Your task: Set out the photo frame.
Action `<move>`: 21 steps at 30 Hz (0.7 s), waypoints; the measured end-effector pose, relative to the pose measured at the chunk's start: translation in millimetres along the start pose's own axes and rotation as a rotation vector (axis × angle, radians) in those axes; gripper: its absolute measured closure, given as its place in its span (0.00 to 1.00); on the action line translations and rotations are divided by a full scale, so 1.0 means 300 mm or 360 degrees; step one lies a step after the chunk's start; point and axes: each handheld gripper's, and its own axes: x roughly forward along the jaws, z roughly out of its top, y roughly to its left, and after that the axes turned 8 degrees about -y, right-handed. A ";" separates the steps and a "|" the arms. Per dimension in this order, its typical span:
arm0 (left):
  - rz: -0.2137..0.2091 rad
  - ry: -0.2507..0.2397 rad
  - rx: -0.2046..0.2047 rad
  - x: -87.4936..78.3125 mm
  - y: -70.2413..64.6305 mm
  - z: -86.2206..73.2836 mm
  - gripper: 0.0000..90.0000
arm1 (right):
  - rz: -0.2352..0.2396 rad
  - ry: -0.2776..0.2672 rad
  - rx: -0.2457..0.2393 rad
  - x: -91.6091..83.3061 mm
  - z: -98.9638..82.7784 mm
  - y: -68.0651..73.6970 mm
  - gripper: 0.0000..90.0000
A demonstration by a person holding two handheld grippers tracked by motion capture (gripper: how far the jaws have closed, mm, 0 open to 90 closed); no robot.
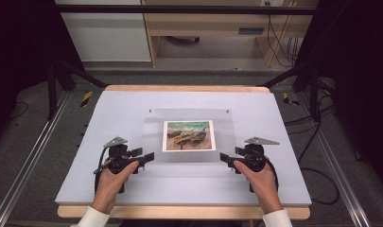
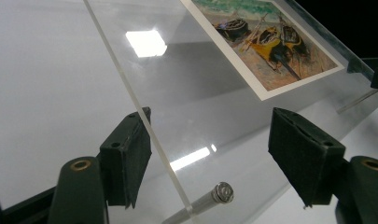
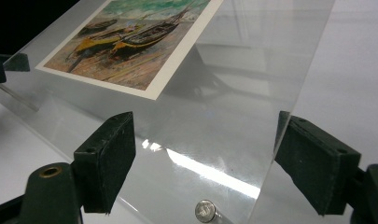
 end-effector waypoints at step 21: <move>0.0051 0.0009 0.0121 -0.052 -0.045 -0.017 0.40 | -0.0040 -0.0046 -0.0117 -0.061 -0.021 0.030 0.37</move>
